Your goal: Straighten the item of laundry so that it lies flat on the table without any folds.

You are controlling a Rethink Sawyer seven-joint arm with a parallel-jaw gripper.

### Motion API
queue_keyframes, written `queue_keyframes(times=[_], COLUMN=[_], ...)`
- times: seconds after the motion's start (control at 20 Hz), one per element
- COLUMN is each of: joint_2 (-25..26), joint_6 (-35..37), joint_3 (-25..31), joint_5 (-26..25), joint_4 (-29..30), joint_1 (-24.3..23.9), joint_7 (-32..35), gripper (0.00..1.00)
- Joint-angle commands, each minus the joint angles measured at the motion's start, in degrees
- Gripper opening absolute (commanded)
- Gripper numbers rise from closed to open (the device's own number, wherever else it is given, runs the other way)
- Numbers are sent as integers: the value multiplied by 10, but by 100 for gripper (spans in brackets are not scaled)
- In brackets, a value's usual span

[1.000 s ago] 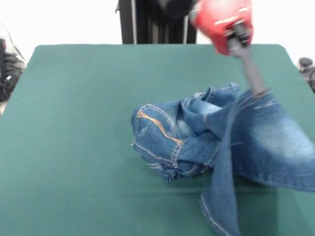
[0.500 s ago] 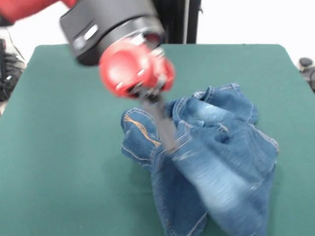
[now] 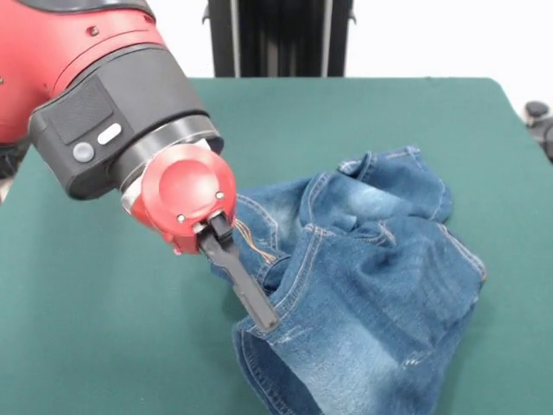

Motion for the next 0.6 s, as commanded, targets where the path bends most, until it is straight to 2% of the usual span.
queue_keyframes(times=[0.05,0.15,0.2,0.35,0.4,0.45,0.5,0.55,0.6], joint_2=[0,-13,-35,-48,-46,-72,-111,-134,-140], joint_6=[67,63,46,60,67,49,33,27,26], joint_3=[-7,-16,-39,-44,-25,-54,-108,-142,-145], joint_5=[46,49,43,49,53,28,-1,-17,-21], joint_4=[-63,-53,-65,-61,-44,-62,-105,-129,-134], joint_1=[36,36,49,58,54,64,89,105,109], joint_7=[-106,-103,-54,-34,-82,-40,62,124,117], gripper=[0,0,100,100,100,100,100,100,100])
